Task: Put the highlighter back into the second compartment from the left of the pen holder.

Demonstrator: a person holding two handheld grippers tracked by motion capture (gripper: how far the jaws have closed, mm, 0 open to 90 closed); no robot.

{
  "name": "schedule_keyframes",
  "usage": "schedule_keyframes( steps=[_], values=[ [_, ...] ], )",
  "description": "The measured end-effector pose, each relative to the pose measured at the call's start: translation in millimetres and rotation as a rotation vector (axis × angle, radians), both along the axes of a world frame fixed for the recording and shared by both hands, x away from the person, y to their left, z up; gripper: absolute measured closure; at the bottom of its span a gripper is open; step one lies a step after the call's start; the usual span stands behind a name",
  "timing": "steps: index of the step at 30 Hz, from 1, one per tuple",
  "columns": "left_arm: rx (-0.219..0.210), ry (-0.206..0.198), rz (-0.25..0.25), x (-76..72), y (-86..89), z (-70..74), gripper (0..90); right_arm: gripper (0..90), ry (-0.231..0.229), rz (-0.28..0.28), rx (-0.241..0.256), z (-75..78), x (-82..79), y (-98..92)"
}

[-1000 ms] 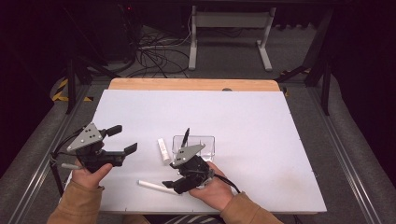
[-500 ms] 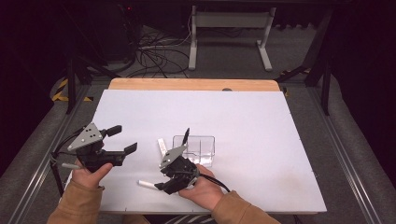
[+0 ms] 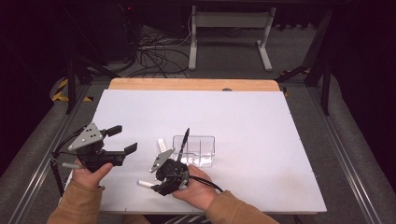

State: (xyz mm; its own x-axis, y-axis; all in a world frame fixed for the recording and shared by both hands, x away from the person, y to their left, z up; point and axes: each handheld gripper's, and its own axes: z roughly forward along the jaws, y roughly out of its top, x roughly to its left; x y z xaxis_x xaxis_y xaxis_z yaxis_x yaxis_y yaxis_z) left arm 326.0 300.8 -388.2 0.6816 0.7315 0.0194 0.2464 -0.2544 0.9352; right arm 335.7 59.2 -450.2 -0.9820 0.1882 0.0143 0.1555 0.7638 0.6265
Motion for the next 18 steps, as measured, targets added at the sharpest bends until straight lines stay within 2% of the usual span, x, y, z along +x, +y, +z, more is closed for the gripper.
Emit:
schedule_keyframes(
  steps=[5,12,18],
  values=[
    [0.012,0.003,0.004,-0.1,-0.8,0.5,16.3,57.8,-0.006,0.003,-0.022,-3.8,-0.5,5.2],
    [0.004,0.005,0.006,-0.1,-0.9,0.1,16.3,63.6,-0.01,0.007,-0.048,-8.9,1.5,9.3],
    [0.015,-0.004,0.003,-0.4,-2.0,1.0,16.3,67.5,-0.008,0.006,-0.053,-12.2,-0.6,13.0]
  ],
)
